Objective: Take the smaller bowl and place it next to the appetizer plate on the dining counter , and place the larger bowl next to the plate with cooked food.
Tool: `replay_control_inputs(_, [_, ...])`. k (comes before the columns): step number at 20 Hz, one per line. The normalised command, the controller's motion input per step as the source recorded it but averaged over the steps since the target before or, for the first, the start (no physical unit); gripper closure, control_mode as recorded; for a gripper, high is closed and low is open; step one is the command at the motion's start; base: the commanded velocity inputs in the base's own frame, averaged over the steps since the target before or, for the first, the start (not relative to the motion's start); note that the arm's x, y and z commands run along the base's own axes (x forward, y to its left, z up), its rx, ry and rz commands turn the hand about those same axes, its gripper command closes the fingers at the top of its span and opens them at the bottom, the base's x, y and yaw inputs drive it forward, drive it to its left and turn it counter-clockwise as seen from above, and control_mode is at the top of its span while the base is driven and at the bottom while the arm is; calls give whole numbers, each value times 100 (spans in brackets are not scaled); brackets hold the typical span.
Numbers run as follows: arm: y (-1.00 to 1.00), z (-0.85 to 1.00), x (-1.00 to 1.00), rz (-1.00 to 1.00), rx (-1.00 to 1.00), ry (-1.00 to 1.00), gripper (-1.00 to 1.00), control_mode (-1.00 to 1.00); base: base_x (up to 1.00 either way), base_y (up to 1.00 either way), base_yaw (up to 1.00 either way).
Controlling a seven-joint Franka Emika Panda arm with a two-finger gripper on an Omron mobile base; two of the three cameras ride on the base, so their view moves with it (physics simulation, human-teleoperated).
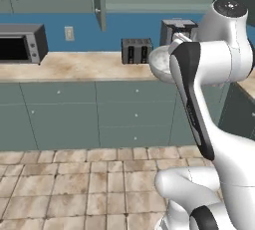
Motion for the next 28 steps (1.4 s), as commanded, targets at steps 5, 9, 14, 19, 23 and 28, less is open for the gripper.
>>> replay_control_inputs(5, [0, 0, 0, 0, 0, 0, 100, 100, -100, 33, 5])
replay_control_inputs(9, [0, 0, 0, 0, 0, 0, 100, 100, -100, 34, 4])
replay_control_inputs(14, [0, 0, 0, 0, 0, 0, 100, 100, -100, 34, 3])
replay_control_inputs(19, [0, 0, 0, 0, 0, 0, 100, 100, -100, 36, 2])
replay_control_inputs(23, [0, 0, 0, 0, 0, 0, 100, 100, -100, 35, 2])
replay_control_inputs(28, [0, 0, 0, 0, 0, 0, 100, 100, -100, 34, 3])
